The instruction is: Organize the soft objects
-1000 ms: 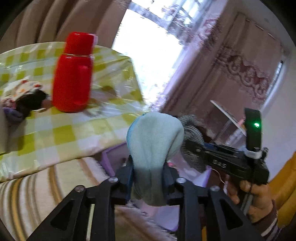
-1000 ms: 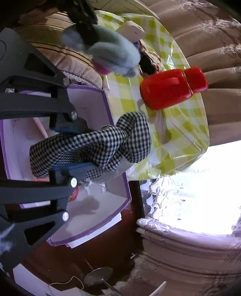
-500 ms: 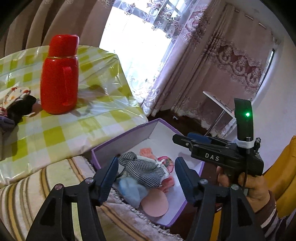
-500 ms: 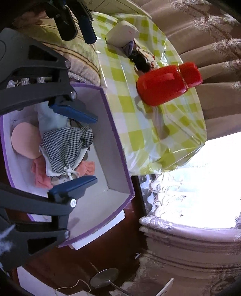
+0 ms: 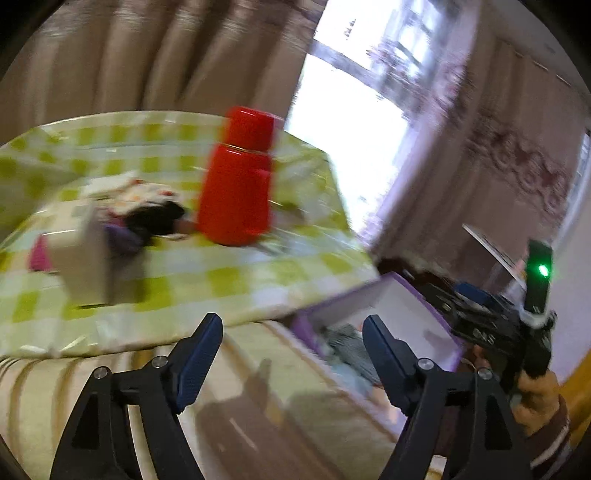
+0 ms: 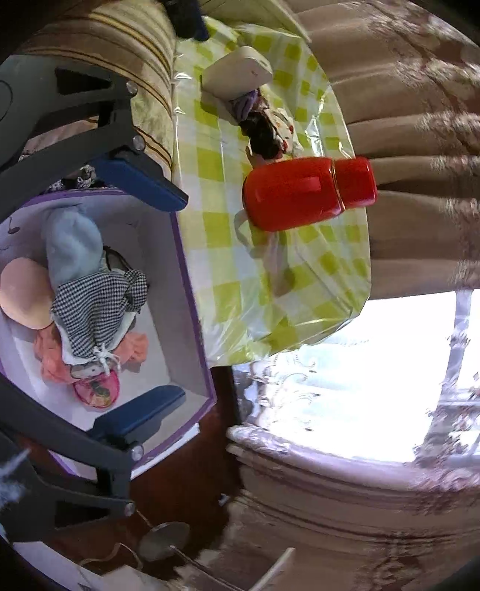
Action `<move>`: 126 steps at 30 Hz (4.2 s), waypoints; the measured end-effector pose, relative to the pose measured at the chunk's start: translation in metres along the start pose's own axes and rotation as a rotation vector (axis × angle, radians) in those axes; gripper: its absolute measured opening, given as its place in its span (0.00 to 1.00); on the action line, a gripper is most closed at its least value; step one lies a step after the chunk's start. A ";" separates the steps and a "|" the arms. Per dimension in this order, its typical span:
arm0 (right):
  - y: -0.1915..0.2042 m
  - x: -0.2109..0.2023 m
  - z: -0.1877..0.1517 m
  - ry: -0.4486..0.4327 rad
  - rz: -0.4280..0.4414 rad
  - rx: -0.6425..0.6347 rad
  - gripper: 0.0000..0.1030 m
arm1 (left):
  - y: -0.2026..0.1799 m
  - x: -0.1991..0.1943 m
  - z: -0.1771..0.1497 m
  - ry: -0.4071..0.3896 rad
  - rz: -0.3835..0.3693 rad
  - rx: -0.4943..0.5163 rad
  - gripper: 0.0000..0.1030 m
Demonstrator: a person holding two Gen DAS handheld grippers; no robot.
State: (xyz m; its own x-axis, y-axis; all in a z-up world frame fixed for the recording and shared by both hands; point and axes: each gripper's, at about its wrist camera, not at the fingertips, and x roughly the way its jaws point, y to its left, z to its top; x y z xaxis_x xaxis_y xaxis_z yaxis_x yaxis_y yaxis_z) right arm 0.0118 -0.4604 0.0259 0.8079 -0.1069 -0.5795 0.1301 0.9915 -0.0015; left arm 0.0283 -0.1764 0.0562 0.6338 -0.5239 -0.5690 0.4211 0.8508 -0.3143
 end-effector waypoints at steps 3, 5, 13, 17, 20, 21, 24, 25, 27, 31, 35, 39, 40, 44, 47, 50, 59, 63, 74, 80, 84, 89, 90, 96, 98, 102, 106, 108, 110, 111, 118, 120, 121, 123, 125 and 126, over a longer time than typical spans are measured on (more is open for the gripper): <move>0.014 0.001 0.000 -0.002 0.018 -0.049 0.94 | 0.029 -0.021 -0.003 -0.056 0.050 -0.037 0.77; 0.024 0.000 0.000 0.000 0.052 -0.077 0.94 | 0.044 -0.029 -0.004 -0.065 0.101 -0.044 0.77; 0.055 0.008 0.002 0.030 0.183 -0.097 0.94 | 0.121 -0.058 -0.009 -0.083 0.237 -0.196 0.77; 0.072 0.020 0.001 0.071 0.218 -0.132 0.94 | 0.156 -0.065 -0.006 -0.103 0.266 -0.284 0.77; 0.085 0.030 0.004 0.103 0.260 -0.145 0.94 | 0.178 -0.061 -0.005 -0.096 0.276 -0.352 0.77; 0.088 0.032 0.005 0.105 0.262 -0.145 0.94 | 0.187 -0.059 -0.004 -0.093 0.279 -0.378 0.77; 0.104 0.039 0.008 0.105 0.254 -0.188 0.94 | 0.212 -0.052 0.000 -0.077 0.260 -0.450 0.74; 0.109 0.041 0.009 0.105 0.255 -0.200 0.94 | 0.220 -0.048 0.003 -0.068 0.259 -0.471 0.74; 0.116 0.045 0.012 0.108 0.261 -0.217 0.94 | 0.236 -0.038 0.008 -0.053 0.243 -0.517 0.70; 0.134 0.057 0.016 0.122 0.275 -0.249 0.94 | 0.263 -0.016 0.021 -0.024 0.252 -0.574 0.67; 0.146 0.067 0.021 0.135 0.282 -0.267 0.94 | 0.292 0.008 0.034 0.005 0.260 -0.647 0.67; 0.159 0.077 0.028 0.136 0.284 -0.289 0.94 | 0.314 0.033 0.050 0.028 0.240 -0.692 0.67; 0.161 0.079 0.030 0.133 0.281 -0.295 0.94 | 0.319 0.040 0.054 0.037 0.242 -0.701 0.67; 0.175 0.084 0.040 0.106 0.277 -0.339 0.94 | 0.336 0.063 0.064 0.071 0.266 -0.744 0.67; 0.186 0.089 0.047 0.088 0.270 -0.368 0.94 | 0.347 0.082 0.068 0.120 0.302 -0.753 0.67; 0.196 0.093 0.054 0.070 0.272 -0.398 0.94 | 0.354 0.094 0.068 0.142 0.329 -0.754 0.67; 0.232 0.112 0.093 -0.001 0.276 -0.491 0.94 | 0.348 0.107 0.064 0.156 0.343 -0.629 0.11; 0.255 0.129 0.111 -0.009 0.297 -0.525 0.94 | 0.348 0.090 0.065 0.079 0.362 -0.622 0.10; 0.313 0.203 0.144 0.082 0.358 -0.585 0.94 | 0.361 0.067 0.058 -0.033 0.378 -0.651 0.08; 0.336 0.249 0.154 0.187 0.417 -0.567 0.94 | 0.360 0.061 0.054 -0.066 0.382 -0.647 0.08; 0.347 0.278 0.155 0.246 0.419 -0.582 0.94 | 0.360 0.062 0.054 -0.071 0.382 -0.640 0.08; 0.351 0.308 0.149 0.310 0.410 -0.589 0.91 | 0.358 0.062 0.052 -0.074 0.385 -0.637 0.08; 0.350 0.309 0.148 0.314 0.422 -0.581 0.85 | 0.358 0.062 0.053 -0.077 0.386 -0.635 0.08; 0.342 0.312 0.146 0.348 0.453 -0.541 0.45 | 0.351 0.056 0.057 -0.114 0.390 -0.606 0.08; 0.338 0.309 0.146 0.336 0.461 -0.527 0.38 | 0.350 0.055 0.058 -0.122 0.390 -0.601 0.08; 0.329 0.296 0.151 0.296 0.456 -0.499 0.18 | 0.348 0.052 0.059 -0.139 0.393 -0.595 0.08; 0.322 0.280 0.158 0.257 0.464 -0.472 0.15 | 0.346 0.048 0.060 -0.158 0.394 -0.589 0.08; 0.322 0.274 0.157 0.245 0.462 -0.485 0.15 | 0.345 0.047 0.060 -0.162 0.394 -0.586 0.08; 0.322 0.270 0.157 0.237 0.460 -0.494 0.15 | 0.344 0.046 0.059 -0.165 0.395 -0.585 0.08; 0.322 0.266 0.157 0.231 0.464 -0.494 0.15 | 0.344 0.045 0.059 -0.166 0.396 -0.586 0.08; 0.306 0.232 0.166 0.166 0.482 -0.434 0.15 | 0.340 0.035 0.060 -0.216 0.400 -0.580 0.08; 0.299 0.219 0.169 0.140 0.477 -0.411 0.15 | 0.338 0.031 0.061 -0.237 0.400 -0.575 0.08; 0.297 0.216 0.170 0.133 0.476 -0.405 0.15 | 0.337 0.027 0.062 -0.252 0.400 -0.573 0.08; 0.291 0.203 0.170 0.113 0.472 -0.393 0.15 | 0.334 0.021 0.064 -0.279 0.400 -0.572 0.08; 0.286 0.191 0.168 0.099 0.468 -0.386 0.15 | 0.330 0.012 0.066 -0.311 0.400 -0.571 0.08; 0.282 0.184 0.166 0.094 0.467 -0.379 0.15 | 0.328 0.007 0.067 -0.328 0.397 -0.571 0.08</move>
State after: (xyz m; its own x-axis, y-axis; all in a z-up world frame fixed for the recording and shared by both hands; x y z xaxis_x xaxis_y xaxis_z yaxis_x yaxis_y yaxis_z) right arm 0.2930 -0.2127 0.0541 0.6736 0.3357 -0.6585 -0.4538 0.8910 -0.0100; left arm 0.2140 0.0960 0.0001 0.8648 -0.0842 -0.4950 -0.2224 0.8196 -0.5280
